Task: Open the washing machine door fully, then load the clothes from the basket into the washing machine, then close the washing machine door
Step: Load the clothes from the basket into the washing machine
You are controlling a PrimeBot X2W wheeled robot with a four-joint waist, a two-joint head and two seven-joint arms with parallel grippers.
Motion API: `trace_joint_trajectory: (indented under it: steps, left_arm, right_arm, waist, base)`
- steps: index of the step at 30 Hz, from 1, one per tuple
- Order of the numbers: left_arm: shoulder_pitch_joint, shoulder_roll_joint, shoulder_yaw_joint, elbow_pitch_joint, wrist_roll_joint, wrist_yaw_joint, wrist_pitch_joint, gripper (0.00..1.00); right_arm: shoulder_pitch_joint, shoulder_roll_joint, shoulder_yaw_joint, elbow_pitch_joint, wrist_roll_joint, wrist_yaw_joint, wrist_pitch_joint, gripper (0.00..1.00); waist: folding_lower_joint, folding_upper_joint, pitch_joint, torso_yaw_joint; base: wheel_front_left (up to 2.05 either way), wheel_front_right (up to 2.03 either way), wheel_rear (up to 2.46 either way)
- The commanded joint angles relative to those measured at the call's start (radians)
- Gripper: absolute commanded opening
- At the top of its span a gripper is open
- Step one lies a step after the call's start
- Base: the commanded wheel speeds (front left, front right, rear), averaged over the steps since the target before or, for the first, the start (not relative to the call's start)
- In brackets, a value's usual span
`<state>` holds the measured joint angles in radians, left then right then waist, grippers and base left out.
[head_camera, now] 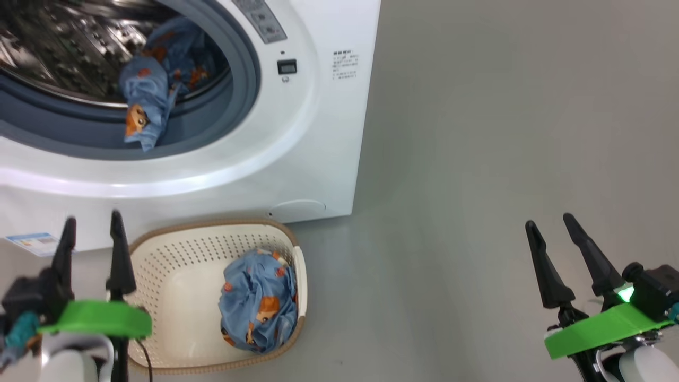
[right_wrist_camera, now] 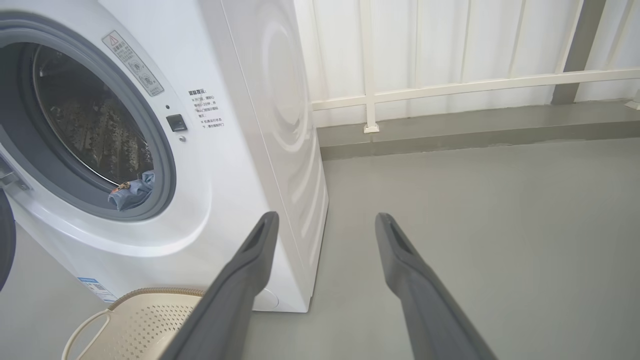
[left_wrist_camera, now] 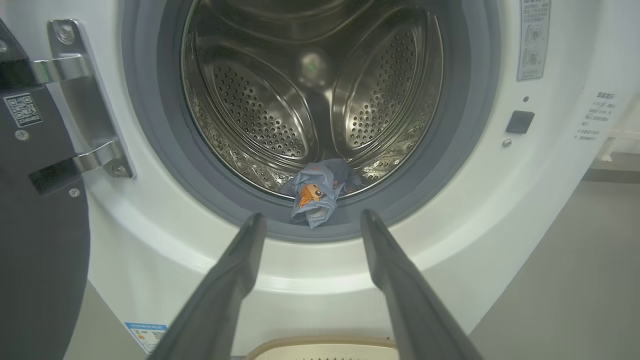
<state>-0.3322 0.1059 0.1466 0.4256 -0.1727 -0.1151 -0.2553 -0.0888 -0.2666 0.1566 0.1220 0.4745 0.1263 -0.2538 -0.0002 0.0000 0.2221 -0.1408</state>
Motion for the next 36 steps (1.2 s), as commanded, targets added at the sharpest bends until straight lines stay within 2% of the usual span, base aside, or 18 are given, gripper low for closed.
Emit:
trace_joint_trajectory:
  steps: [1, 10, 17, 29, 36]
  left_arm:
    - [0.03, 0.018, 0.033, -0.043, 0.015, -0.005, -0.006, 1.0]
    - [0.197, -0.012, 0.046, -0.135, 0.007, -0.01, -0.006, 1.0]
    - [0.269, -0.028, 0.054, -0.186, 0.004, -0.011, -0.006, 1.0]
    - [0.266, -0.039, 0.06, -0.192, 0.009, -0.011, -0.006, 1.0]
    - [0.175, -0.032, 0.049, -0.124, 0.013, -0.012, -0.006, 1.0]
  right_arm:
    - [0.016, -0.024, 0.01, -0.019, -0.014, 0.004, -0.008, 1.0]
    - [0.069, -0.033, 0.0, -0.022, -0.017, 0.004, -0.008, 1.0]
    - [0.084, -0.031, -0.009, -0.027, -0.02, 0.004, -0.008, 1.0]
    - [0.074, -0.023, -0.009, -0.032, -0.02, 0.004, -0.008, 1.0]
    - [0.047, -0.015, -0.002, -0.039, -0.018, 0.004, -0.008, 1.0]
  waist:
    - [0.0002, 0.0, -0.038, 0.01]
    - [0.0002, 0.0, -0.087, 0.018]
    - [0.0002, 0.0, -0.091, 0.022]
    - [0.0002, 0.0, -0.07, 0.02]
    - [0.0002, 0.0, -0.013, 0.014]
  base:
    - [0.0, 0.0, 0.0]
    - [0.0, 0.0, 0.0]
    - [0.0, 0.0, 0.0]
    - [0.0, 0.0, 0.0]
    - [0.0, 0.0, 0.0]
